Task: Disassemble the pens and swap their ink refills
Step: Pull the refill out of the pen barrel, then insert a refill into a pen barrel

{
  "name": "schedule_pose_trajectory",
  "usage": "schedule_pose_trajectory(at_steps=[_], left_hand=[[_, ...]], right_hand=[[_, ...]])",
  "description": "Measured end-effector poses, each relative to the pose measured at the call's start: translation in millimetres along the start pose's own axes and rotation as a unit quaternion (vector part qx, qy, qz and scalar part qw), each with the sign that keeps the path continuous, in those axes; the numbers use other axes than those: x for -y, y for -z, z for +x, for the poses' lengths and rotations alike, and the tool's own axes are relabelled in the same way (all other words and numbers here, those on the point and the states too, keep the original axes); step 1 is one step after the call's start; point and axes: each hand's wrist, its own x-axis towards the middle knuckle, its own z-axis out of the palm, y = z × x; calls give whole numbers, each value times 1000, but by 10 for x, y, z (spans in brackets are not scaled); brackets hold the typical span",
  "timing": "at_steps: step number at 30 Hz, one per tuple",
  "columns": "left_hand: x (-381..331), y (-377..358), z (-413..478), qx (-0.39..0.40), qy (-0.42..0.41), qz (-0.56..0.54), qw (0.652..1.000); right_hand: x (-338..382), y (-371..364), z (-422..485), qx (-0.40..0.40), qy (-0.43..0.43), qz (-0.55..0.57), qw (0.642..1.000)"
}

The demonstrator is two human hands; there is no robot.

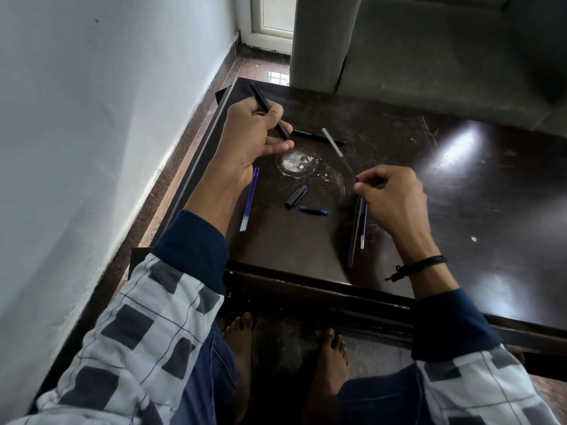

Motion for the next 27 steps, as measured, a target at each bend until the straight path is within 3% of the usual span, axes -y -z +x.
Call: schedule_pose_trajectory(at_steps=[16,21,27], left_hand=[[-9,-16,-13,4,3,1,1000],[-3,-18,-18,4,3,2,1000],[-4,-10,-16,3,3,-1,1000]], right_hand=[[-105,161,100,-65,-9,-56,996],[-161,282,99,-61,-37,-138,988],[-245,361,137,-97,61,-174,978]])
